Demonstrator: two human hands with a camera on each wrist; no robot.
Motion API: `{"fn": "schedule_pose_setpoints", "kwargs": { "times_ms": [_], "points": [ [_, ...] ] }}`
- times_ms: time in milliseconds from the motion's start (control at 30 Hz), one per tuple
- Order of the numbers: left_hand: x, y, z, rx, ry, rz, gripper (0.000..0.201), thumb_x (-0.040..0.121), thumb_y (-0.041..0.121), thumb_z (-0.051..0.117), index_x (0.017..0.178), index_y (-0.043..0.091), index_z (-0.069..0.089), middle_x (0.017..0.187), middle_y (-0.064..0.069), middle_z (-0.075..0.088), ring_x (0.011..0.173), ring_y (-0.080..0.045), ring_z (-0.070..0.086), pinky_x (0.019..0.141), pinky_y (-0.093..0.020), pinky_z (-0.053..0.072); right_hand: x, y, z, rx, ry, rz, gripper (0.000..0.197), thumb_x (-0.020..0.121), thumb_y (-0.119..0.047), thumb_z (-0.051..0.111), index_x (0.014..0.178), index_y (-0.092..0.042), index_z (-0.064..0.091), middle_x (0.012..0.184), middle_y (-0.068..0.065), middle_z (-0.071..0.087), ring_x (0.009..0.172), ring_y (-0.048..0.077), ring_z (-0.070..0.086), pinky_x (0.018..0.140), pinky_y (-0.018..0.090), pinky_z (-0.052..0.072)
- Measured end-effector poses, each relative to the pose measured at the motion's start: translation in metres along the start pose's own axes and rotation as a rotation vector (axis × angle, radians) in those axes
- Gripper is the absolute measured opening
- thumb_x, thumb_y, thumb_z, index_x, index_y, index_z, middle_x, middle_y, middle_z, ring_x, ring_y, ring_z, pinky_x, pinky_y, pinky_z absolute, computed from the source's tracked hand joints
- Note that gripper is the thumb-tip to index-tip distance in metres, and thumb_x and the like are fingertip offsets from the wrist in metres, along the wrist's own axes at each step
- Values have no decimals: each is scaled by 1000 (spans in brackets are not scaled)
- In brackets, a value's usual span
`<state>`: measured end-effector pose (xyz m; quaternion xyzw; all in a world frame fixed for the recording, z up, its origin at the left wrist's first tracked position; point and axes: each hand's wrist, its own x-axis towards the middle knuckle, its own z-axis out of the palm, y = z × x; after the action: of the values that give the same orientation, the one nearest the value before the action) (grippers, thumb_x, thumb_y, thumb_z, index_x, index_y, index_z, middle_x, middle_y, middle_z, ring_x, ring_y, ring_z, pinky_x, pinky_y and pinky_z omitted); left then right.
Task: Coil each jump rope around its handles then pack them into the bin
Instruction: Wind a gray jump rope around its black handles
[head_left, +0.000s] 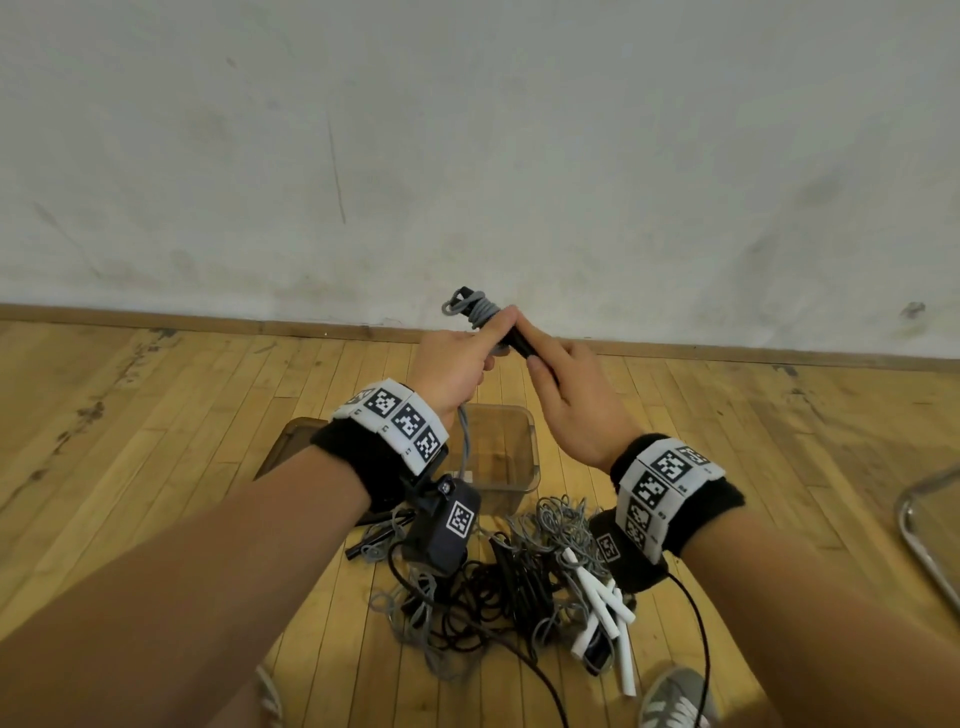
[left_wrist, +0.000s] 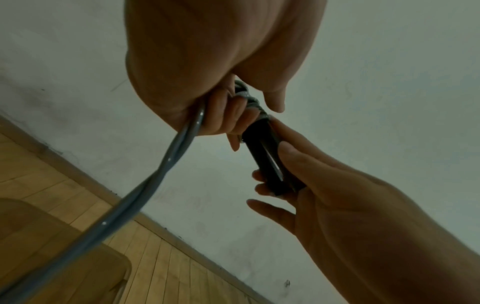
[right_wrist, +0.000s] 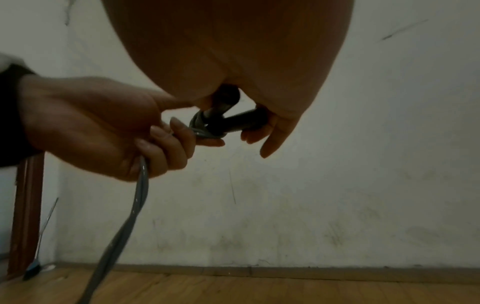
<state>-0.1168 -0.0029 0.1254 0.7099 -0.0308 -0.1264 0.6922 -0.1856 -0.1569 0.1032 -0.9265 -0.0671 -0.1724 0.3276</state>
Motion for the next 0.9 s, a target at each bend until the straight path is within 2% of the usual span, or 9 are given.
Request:
{"fn": "schedule_pose_setpoints", "kwargs": {
  "times_ms": [67,133,200,300,400,500,567,733,900],
  "points": [
    [2,-2,0,-13,18,5,68,86,55,74,107,-10,71,60,4,50,43,-7,35,40,-17,28,1,-4,-3,105,-44,-4,56,105,-27,51,157,-34,33,114,-9,60,105,-2,47,89,29,41],
    [2,0,-1,-41,-14,4,51,89,50,73,96,-1,77,60,4,48,45,-7,33,41,-18,26,2,-10,-8,311,-51,94,72,97,-26,67,157,-37,30,120,-1,65,107,9,62,92,33,54],
    [0,5,1,-66,-71,13,34,94,43,70,78,12,74,61,3,48,48,-7,34,42,-18,26,4,-17,-15,568,-25,298,80,90,-21,77,154,-36,31,112,9,68,89,17,69,83,39,62],
    [-3,7,2,-55,-148,54,39,99,39,64,87,2,71,60,5,48,52,-8,36,47,-18,29,6,-21,-24,710,-94,457,59,91,-18,75,144,-21,50,109,14,74,82,25,74,81,42,63],
    [-6,7,2,1,-222,110,44,101,38,61,107,-5,69,57,5,37,53,-10,32,54,-23,30,3,-19,-24,719,-165,468,40,95,-16,70,133,-11,58,105,16,76,87,32,76,80,38,63],
    [-8,7,1,96,-194,157,53,100,46,58,96,-6,69,55,4,38,53,-10,33,61,-25,33,3,-17,-28,728,-123,396,42,96,-13,68,136,-13,57,100,15,77,89,31,76,84,39,63],
    [-9,8,1,131,-166,174,62,99,49,57,99,-12,67,55,5,42,53,-9,36,64,-26,35,6,-15,-31,678,-80,346,52,95,-10,69,143,-18,53,99,13,78,87,28,77,83,37,63],
    [-11,7,4,-4,-185,96,27,102,25,60,115,3,72,52,10,36,49,-7,32,52,-21,32,7,-3,-29,407,24,299,75,95,-18,72,159,-21,32,120,0,71,81,14,77,84,35,61],
    [-11,4,1,131,-220,124,23,105,25,55,110,11,72,53,11,43,50,-5,41,50,-19,41,6,-1,-30,244,89,284,76,96,-25,70,159,-26,28,111,-4,74,74,4,74,77,22,60]
  ]
}}
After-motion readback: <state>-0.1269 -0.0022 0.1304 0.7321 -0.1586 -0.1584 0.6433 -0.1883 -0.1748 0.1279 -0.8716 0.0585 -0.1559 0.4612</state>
